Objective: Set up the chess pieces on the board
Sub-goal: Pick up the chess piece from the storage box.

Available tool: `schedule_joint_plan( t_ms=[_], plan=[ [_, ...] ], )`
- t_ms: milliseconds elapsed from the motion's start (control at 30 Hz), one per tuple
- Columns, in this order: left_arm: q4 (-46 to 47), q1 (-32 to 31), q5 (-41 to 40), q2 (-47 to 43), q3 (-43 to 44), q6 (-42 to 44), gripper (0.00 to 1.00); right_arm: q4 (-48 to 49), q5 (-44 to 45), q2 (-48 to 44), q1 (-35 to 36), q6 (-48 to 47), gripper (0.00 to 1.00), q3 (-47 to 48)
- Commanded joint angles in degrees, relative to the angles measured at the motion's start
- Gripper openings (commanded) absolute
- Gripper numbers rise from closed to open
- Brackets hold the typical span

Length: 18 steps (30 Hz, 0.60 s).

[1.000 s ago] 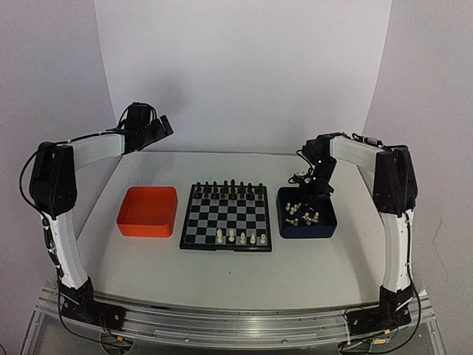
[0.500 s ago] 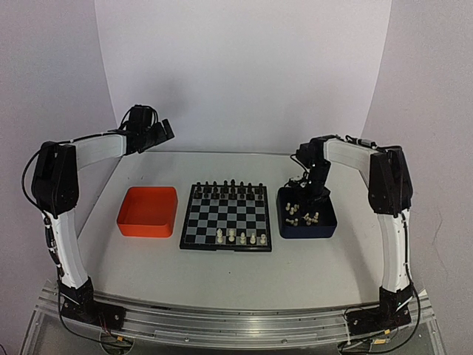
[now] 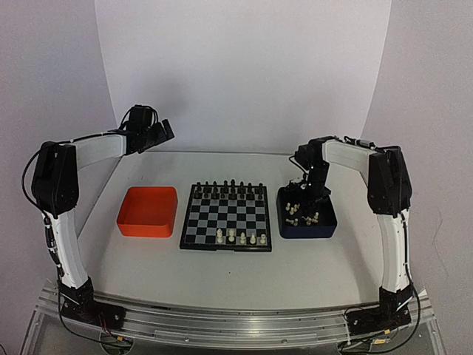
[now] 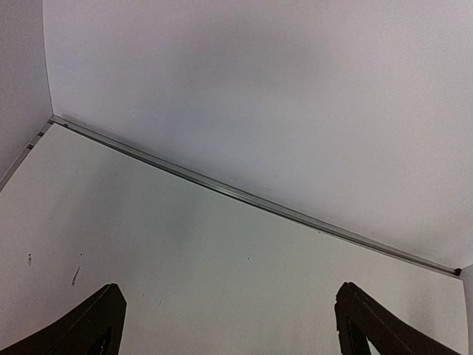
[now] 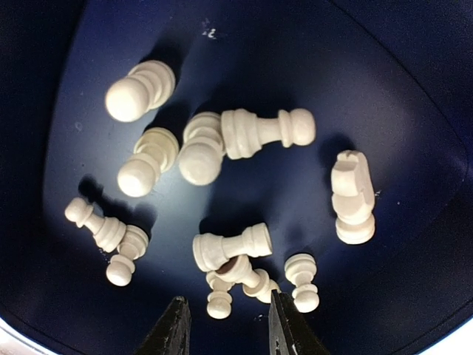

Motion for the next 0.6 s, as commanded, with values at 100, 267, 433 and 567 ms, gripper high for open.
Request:
schedule_joint_plan(
  t_ms=[100,267,433,567],
  plan=[
    [0.5,-0.2,-1.0,-0.6,0.6,0.9,1.00,-1.2,0.8,2.2,0.9,0.0,0.34,0.3],
    [0.5,-0.2,-1.4,-0.7,0.5,1.0,1.00,-1.1,3.2,2.2,1.0,-0.9,0.33,-0.9],
    [0.4,-0.2,-1.2,-0.2,0.8,0.9,1.00,-1.1,3.1,2.9,1.0,-0.7,0.33,-0.4],
    [0.3,-0.2,-1.1,0.0,1.1,0.8,1.00,-0.9,3.8,3.1,1.0,-0.6,0.31,-0.3]
  ],
)
